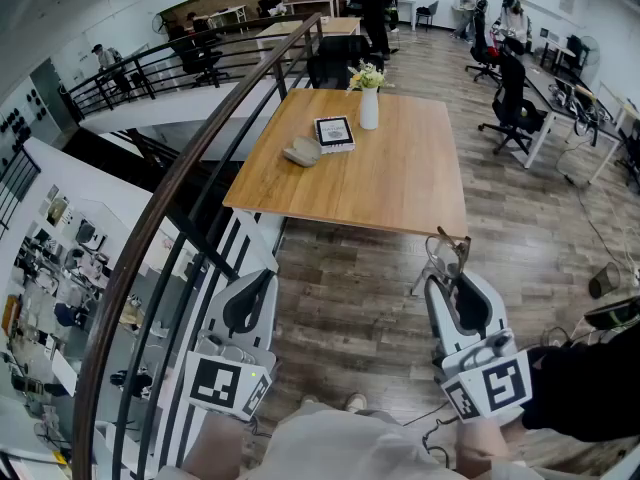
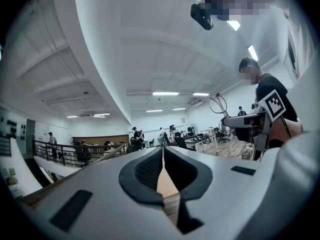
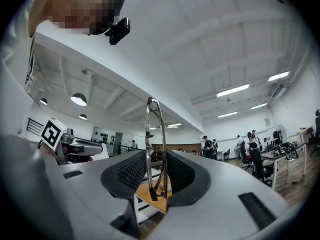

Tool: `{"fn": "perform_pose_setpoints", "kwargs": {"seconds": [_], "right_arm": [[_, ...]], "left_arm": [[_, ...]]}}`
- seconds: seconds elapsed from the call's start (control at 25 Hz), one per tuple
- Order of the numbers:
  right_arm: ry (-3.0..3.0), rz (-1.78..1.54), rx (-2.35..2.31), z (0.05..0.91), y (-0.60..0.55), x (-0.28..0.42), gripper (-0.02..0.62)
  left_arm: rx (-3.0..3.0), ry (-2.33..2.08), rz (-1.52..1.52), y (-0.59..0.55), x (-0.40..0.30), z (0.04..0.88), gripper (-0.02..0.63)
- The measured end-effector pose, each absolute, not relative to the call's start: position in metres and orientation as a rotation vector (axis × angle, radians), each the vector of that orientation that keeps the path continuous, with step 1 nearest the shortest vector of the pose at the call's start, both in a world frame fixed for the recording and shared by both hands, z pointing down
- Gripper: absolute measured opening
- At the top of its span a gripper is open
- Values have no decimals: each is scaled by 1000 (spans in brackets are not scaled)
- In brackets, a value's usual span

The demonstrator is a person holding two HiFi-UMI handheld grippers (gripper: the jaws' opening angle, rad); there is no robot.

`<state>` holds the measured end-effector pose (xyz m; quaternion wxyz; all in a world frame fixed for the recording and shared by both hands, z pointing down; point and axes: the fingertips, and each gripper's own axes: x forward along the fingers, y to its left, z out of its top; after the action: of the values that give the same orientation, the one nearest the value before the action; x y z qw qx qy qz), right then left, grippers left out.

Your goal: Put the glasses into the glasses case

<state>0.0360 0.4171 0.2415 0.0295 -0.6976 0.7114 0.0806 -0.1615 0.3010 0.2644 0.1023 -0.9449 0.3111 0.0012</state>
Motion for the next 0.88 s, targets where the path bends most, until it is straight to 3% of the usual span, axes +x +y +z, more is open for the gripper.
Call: {"fn": "perform_pose_setpoints", "kwargs": {"seconds": [0.88], "right_arm": [[2255,230,-2067,248,412,44,143]], "left_arm": [[-2792,956,18,299,-152,273,26]]}}
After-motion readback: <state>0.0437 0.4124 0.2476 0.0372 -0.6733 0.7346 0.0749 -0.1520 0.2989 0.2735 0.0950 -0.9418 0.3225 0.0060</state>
